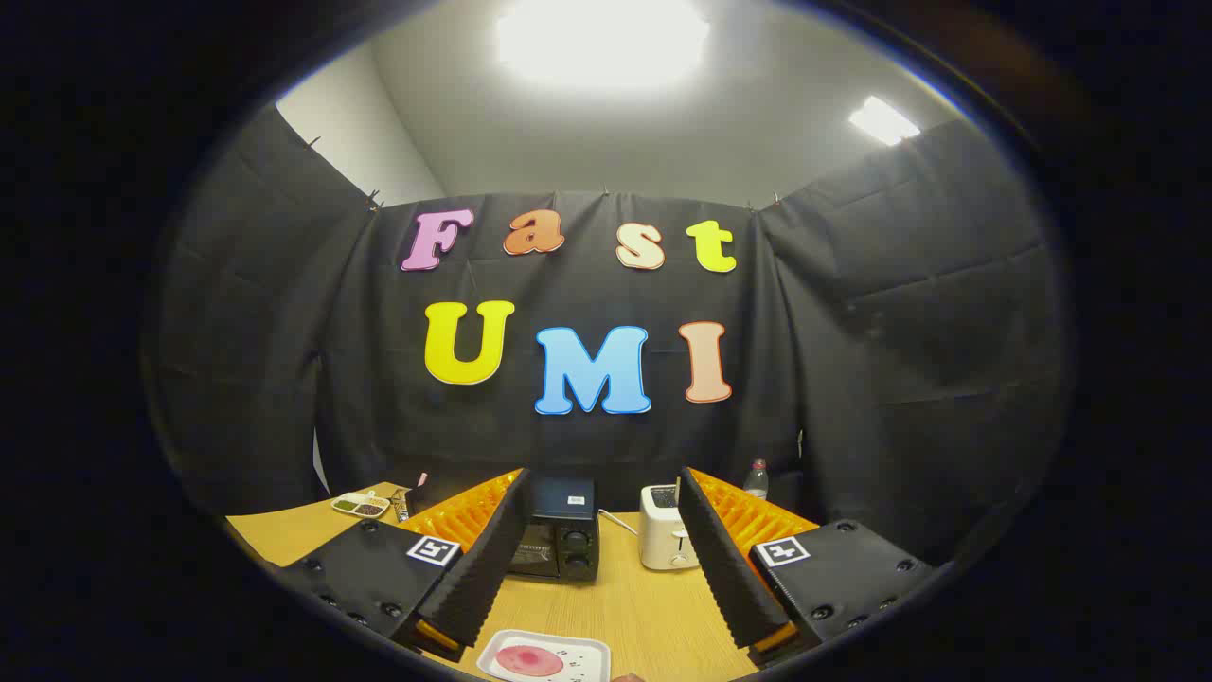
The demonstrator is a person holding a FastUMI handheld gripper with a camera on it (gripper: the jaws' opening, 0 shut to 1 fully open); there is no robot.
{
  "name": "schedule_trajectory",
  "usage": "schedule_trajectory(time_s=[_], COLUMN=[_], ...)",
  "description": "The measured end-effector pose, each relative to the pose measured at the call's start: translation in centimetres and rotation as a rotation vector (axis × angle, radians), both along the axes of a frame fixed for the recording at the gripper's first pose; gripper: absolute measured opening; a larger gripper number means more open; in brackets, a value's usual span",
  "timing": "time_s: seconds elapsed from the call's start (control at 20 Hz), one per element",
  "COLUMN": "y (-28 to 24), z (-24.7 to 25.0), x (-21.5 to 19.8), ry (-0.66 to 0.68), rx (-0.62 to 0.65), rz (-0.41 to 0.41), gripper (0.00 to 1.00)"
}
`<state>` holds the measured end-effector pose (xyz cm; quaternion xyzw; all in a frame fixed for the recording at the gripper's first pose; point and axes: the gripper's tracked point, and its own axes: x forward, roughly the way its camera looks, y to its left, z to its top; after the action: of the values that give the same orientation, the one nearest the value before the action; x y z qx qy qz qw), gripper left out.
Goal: Open the toaster oven, put the food inside, and close the toaster oven door.
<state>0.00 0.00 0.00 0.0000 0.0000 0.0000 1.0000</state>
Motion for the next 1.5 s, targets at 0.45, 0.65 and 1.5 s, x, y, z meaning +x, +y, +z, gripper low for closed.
schedule_trajectory(time_s=[0.45,0.65,1.5], y=[0.7,1.0,5.3], z=[-0.2,0.0,-0.4], x=[0.2,0.7,9.0], ry=[0.000,-0.010,-0.003], rx=[-0.009,-0.013,0.060], rz=[-0.001,-0.003,0.038], gripper=[0.97,0.97,0.97])
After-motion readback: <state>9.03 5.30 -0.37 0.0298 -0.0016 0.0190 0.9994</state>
